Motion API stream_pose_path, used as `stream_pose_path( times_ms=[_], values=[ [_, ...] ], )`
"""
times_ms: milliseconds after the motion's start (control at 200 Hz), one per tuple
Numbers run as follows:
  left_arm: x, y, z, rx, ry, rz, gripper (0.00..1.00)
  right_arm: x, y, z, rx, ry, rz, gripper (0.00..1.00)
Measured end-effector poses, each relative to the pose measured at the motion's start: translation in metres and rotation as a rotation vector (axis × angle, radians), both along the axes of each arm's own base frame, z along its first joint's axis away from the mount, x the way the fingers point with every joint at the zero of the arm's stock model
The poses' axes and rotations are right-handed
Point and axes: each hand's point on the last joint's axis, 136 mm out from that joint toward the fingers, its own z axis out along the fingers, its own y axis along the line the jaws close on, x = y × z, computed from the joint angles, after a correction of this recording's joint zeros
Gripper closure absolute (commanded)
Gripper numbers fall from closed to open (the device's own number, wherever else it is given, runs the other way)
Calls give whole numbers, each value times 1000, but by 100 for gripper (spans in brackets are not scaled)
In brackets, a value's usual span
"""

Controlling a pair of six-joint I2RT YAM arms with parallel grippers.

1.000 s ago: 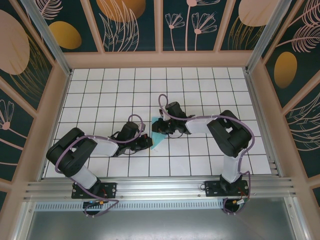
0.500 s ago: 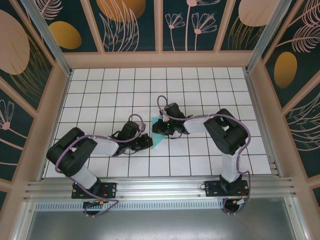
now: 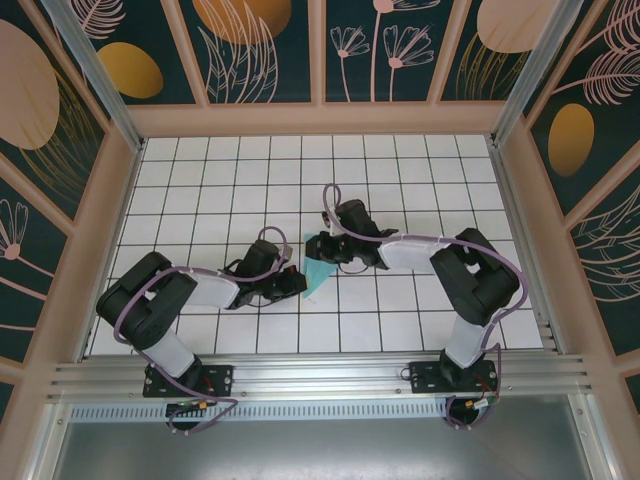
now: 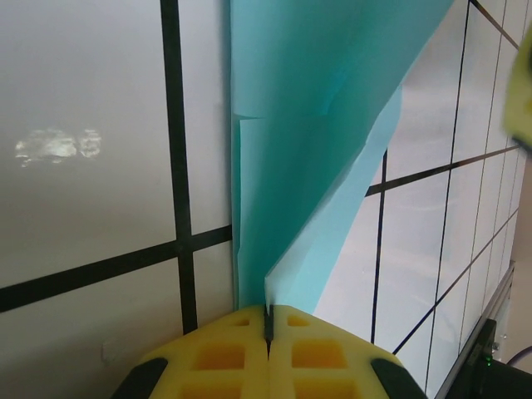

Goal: Fold a paper plane with a square sheet of paper (pick it up from the middle)
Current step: Fourth fold the wing at the center of the table.

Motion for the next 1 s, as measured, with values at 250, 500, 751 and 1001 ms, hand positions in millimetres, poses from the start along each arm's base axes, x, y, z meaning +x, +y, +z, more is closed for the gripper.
stream_pose_path(
  times_ms=[250,500,751,1001],
  values=[
    [1,-1,0,3,17,9,100,-16,0,-10,30,52,34,86],
    [1,-1,-1,5,24,9,100,-21,2,-33,14,103,53,86],
    [1,-1,-1,9,27,9,100,-21,0,-48,-13,121,42,86],
    [3,-2,2,25,24,10,92,-17,1,-52,-40,126,29,87]
  ],
)
